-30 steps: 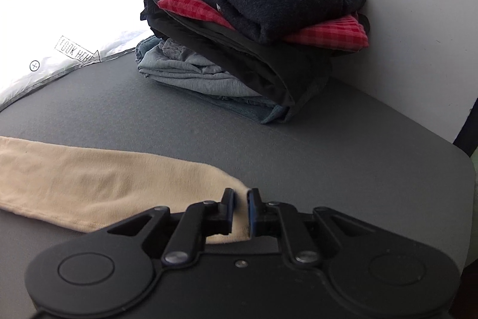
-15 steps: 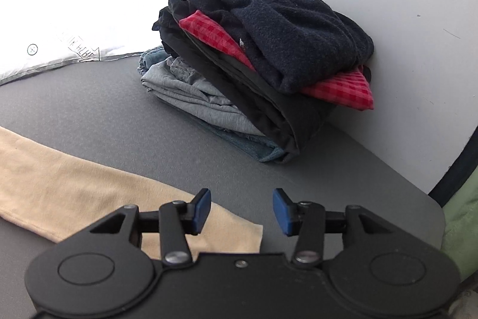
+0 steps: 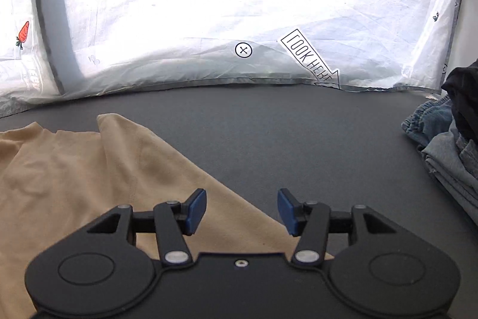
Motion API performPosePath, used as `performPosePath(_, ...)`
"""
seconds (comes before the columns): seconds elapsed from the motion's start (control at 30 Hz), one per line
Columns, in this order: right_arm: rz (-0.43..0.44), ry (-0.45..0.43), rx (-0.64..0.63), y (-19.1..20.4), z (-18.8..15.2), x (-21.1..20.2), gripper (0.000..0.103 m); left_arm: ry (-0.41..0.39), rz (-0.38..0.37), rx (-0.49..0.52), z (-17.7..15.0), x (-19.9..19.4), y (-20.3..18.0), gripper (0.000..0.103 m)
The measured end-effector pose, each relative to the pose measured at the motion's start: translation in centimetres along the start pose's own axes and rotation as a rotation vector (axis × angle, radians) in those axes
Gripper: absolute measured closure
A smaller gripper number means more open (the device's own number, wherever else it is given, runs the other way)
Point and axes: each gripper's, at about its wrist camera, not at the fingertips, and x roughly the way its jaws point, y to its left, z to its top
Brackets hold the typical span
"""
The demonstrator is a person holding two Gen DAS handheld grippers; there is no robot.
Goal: Fold clothes
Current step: 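Pinch the shirt edge with both grippers and pull it taut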
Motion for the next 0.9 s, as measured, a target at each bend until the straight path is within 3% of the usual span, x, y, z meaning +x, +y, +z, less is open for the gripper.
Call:
performPosePath(0.2,0.102,0.013,-0.053,3.9,2.8,6.1,0.048,0.048,-0.050,0.039,2.1,5.7,-1.2,0.008)
performPosePath(0.3,0.153,0.026,-0.052,5.3,3.1,7.5,0.048,0.054,-0.071,0.027,1.7,7.0,-1.5,0.022)
performPosePath(0.37,0.158,0.040,-0.073,6.0,2.8,8.1,0.056,0.075,-0.089,0.019,1.3,7.9,-1.6,0.046)
performPosePath(0.4,0.150,0.024,-0.091,6.3,2.7,8.1,0.062,0.067,-0.088,0.014,1.1,8.1,-1.6,0.046)
performPosePath(0.43,0.159,0.015,-0.098,6.4,2.6,8.1,0.082,0.050,-0.098,0.012,1.0,8.0,-1.7,0.061)
performPosePath(0.47,0.170,0.008,-0.104,6.5,2.6,8.0,0.092,0.032,-0.115,0.012,0.8,7.8,-1.7,0.083)
performPosePath(0.5,0.152,0.004,-0.113,6.6,2.7,8.0,0.097,0.025,-0.130,0.002,0.8,7.8,-1.7,0.091)
performPosePath(0.63,0.047,-0.017,-0.218,7.1,2.6,8.4,0.099,0.014,-0.122,-0.052,1.0,8.1,-1.4,0.093)
performPosePath(0.73,0.029,-0.009,-0.224,7.3,2.9,8.6,0.099,0.020,-0.127,-0.101,1.2,8.4,-1.0,0.092)
performPosePath(0.8,0.002,0.002,-0.230,7.5,3.1,8.6,0.098,0.023,-0.101,-0.081,1.2,8.2,-1.2,0.089)
performPosePath(0.87,-0.027,0.023,-0.225,7.5,3.7,8.7,0.087,0.023,-0.069,-0.055,1.2,7.9,-1.5,0.074)
performPosePath(0.9,-0.043,0.021,-0.213,7.4,3.9,8.4,0.072,0.013,-0.056,-0.053,1.1,7.3,-1.4,0.069)
